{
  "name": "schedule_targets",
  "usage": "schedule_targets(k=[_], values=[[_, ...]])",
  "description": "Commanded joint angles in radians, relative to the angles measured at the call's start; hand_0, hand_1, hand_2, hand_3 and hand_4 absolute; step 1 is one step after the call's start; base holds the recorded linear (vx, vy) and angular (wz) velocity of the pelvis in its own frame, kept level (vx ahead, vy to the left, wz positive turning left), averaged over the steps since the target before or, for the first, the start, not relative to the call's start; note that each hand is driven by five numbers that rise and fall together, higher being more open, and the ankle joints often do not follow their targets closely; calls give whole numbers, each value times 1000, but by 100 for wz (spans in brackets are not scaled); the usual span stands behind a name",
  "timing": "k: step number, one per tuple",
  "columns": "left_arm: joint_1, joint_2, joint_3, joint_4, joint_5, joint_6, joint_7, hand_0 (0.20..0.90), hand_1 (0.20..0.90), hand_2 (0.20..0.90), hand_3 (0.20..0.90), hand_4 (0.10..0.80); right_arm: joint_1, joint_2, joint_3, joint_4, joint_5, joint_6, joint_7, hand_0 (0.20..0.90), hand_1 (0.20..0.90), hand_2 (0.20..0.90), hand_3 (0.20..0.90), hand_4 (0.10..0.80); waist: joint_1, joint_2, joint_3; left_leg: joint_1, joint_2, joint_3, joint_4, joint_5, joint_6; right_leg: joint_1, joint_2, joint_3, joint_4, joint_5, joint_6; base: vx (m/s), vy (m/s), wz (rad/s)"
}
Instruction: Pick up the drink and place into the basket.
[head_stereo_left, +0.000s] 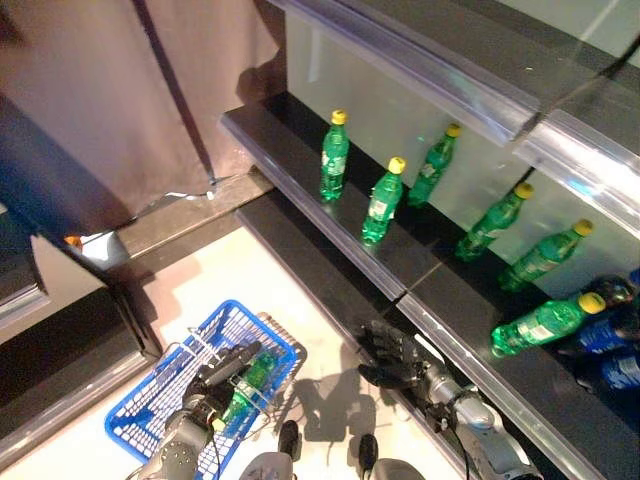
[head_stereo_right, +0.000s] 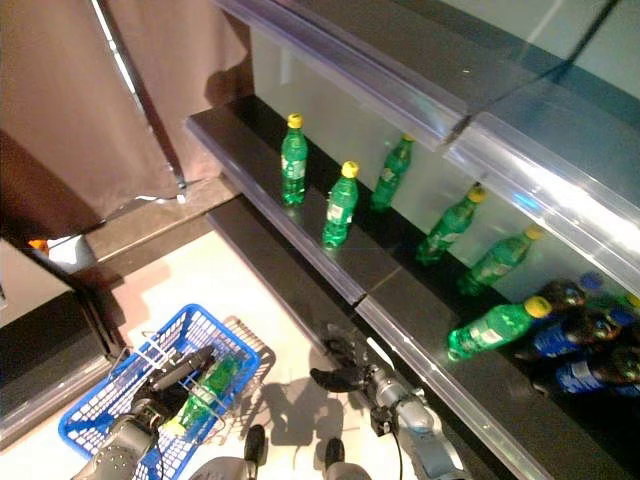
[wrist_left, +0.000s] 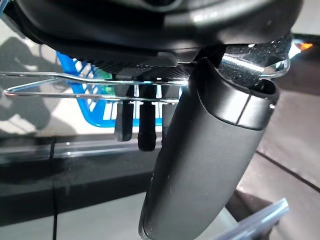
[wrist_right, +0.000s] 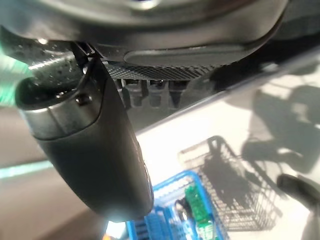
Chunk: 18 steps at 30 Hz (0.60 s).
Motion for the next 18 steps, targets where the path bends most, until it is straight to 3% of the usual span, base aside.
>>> schedule_targets(k=[1, 11, 18], values=[[-144, -5, 67, -58, -60, -219, -172, 300, 300, 300, 200, 100, 36, -25, -11, 95, 137, -64, 38, 900, 900, 900, 900, 800, -19, 74, -243, 49, -39, 75, 64, -183, -1, -57, 45, -4, -3, -8, 11, -12, -17, -24], [-98, -16, 112, 69, -175, -165, -218, 300, 300, 300, 200, 100, 6, -6, -90, 455, 128, -111, -32, 900, 900, 900, 900, 800, -22, 84, -259, 47, -32, 86, 85, -202, 0, -56, 69, 33, -3, -16, -13, -8, -5, -18], [-58, -53, 119, 145, -227, -174, -256, 300, 300, 300, 200, 100, -30, -11, -152, 700, 104, -84, -84, 900, 900, 900, 900, 800, -7, 84, -275, 39, -22, 91, 94, -205, -3, -59, 85, 50, -3, -17, -31, 20, -10, -17]])
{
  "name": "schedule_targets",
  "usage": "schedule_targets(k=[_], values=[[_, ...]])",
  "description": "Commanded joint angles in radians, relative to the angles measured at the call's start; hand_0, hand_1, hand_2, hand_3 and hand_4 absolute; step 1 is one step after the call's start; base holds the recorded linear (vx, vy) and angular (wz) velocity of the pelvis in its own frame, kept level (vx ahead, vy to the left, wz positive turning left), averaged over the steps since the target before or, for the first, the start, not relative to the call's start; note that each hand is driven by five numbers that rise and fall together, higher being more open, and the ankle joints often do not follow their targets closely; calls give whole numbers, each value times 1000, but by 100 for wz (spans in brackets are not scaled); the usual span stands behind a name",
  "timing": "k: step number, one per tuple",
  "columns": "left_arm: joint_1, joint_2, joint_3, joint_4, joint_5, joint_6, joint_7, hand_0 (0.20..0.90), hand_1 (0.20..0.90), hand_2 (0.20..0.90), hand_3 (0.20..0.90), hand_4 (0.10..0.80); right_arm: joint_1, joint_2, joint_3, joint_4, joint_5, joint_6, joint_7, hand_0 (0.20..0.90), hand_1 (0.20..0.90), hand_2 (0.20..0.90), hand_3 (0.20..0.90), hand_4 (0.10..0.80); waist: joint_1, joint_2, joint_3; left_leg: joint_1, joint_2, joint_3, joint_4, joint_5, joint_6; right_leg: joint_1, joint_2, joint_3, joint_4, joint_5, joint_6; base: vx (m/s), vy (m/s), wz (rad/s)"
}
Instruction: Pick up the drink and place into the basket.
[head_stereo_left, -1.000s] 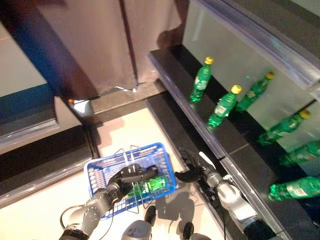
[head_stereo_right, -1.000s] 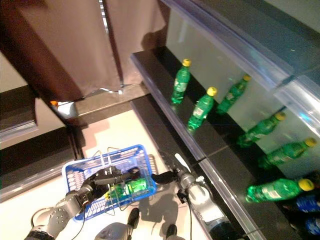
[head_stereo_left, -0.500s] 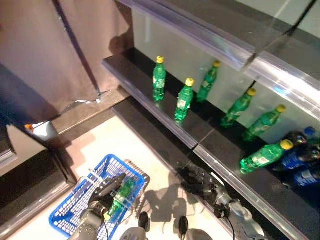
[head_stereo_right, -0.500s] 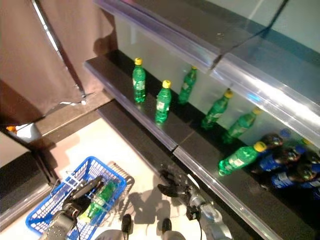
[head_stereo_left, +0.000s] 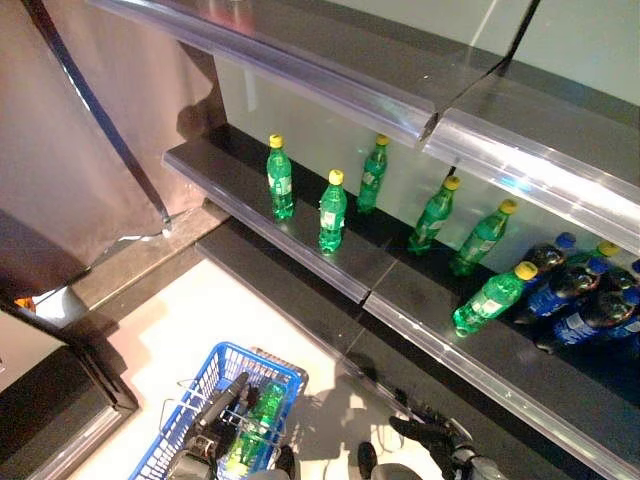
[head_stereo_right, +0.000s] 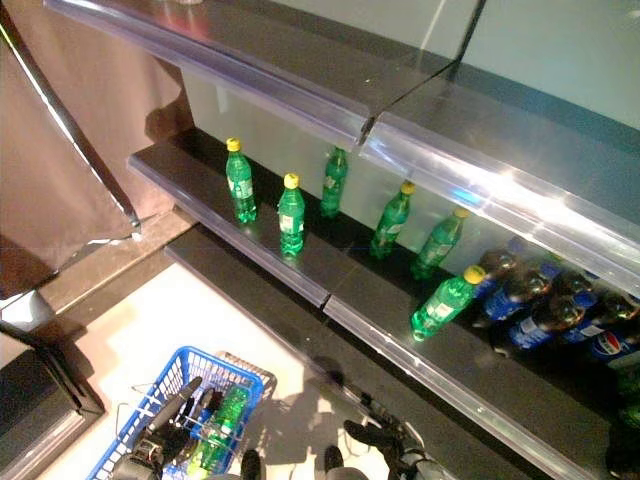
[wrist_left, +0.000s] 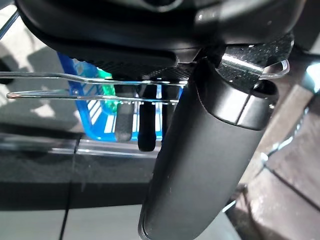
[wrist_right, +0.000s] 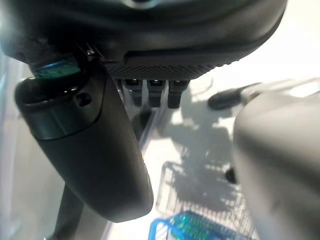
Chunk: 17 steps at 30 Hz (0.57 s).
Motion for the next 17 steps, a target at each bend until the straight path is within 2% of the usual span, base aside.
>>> schedule_targets(k=[1, 17], values=[[-93, 27, 79, -79, -83, -167, -221, 300, 300, 300, 200, 100, -19, -61, -40, 104, 14, -35, -15, 900, 900, 900, 900, 800, 36, 64, -178, 10, -48, -2, 98, -175, 6, -31, 61, -49, 3, -23, -22, 23, -22, -17], [-71, 12, 117, -43, -96, -151, -242, 300, 300, 300, 200, 100, -27, -82, -76, 223, -122, 15, -67, 900, 900, 900, 900, 800, 62, 75, -193, 2, -43, -27, 75, -160, -3, -35, 78, -73, 3, -35, -36, 4, -5, -1]])
